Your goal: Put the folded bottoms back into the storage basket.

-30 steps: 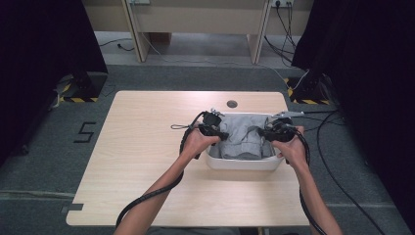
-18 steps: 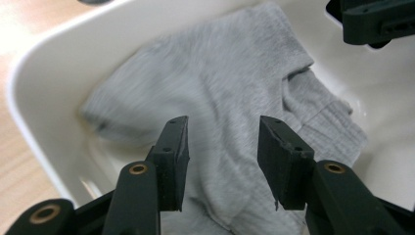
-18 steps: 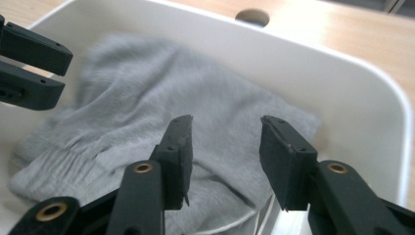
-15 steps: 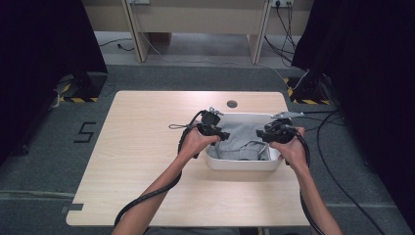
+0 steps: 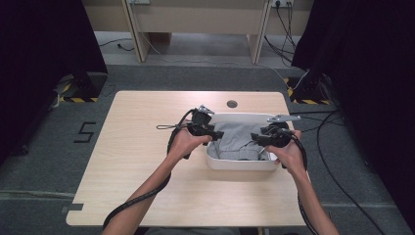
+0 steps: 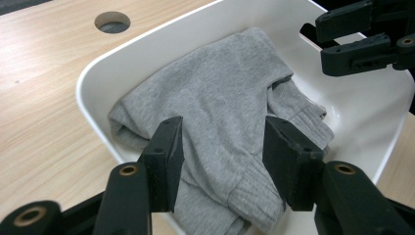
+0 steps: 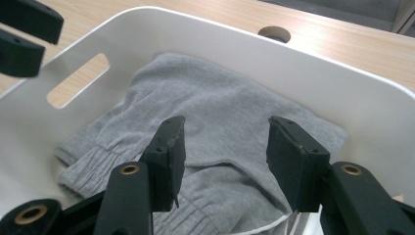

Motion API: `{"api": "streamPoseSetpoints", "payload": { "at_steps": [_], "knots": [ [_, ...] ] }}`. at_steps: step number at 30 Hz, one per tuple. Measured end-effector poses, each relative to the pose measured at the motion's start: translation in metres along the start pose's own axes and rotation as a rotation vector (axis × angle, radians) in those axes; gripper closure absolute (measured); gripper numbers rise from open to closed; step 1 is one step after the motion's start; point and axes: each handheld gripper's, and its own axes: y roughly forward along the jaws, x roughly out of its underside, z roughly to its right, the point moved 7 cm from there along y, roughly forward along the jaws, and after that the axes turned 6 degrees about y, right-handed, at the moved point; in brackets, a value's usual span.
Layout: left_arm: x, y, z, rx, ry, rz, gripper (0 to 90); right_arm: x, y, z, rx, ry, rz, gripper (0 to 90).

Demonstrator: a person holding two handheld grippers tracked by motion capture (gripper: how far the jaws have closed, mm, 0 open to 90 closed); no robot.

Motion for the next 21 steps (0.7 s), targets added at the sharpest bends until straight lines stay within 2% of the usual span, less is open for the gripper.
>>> {"api": "streamPoseSetpoints", "payload": {
  "at_steps": [6,11,21],
  "knots": [
    [0.007,-0.018,-0.004,0.004,-0.014,0.031,47.7,0.001,-0.006,-0.004,-0.012,-0.001,0.023,46.9],
    [0.015,-0.031,-0.006,0.0,-0.007,0.04,45.4,0.003,-0.011,-0.011,-0.02,-0.004,0.029,44.5],
    [0.037,-0.052,-0.011,-0.005,-0.013,0.064,42.1,0.009,-0.015,-0.019,-0.025,-0.007,0.04,41.7]
  ]
}}
